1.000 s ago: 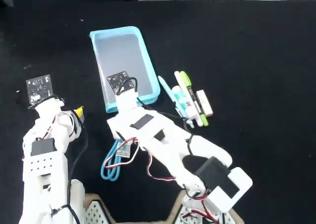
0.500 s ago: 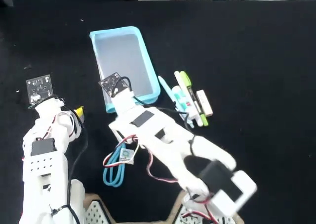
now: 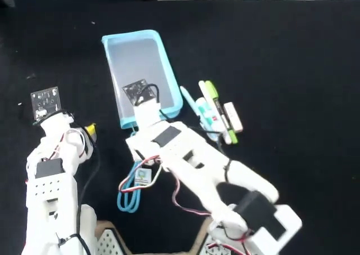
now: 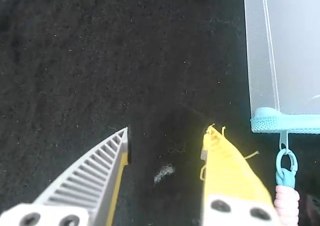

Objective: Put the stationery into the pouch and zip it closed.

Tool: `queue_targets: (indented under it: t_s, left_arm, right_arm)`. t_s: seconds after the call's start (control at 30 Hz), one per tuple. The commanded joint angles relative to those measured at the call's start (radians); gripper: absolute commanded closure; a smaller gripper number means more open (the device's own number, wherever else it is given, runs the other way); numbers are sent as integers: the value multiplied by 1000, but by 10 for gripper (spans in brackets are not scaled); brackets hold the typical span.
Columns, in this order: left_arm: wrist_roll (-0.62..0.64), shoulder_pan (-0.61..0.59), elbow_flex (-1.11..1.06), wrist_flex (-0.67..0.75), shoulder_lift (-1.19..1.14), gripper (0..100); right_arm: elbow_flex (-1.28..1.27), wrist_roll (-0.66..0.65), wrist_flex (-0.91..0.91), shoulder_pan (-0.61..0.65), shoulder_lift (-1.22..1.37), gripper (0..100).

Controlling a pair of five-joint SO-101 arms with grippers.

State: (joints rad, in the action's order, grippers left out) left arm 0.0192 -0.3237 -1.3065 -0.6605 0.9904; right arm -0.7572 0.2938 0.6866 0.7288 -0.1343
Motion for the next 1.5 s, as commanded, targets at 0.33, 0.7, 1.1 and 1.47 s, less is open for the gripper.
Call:
queue_targets:
  t_s: [0.33,0.7,1.1,1.47]
  left_arm:
    - [8,4,8,18,12,766]
    - [8,4,7,18,12,766]
    - [8,4,7,14,12,766]
    - [8,4,7,11,12,766]
  right_arm:
    - [171,31,72,58,209,841]
    - [363,-129,371,-75,259,988]
    - [38,-404,385,-141,-74,987]
    - [-44,-439,348,-204,-176,985]
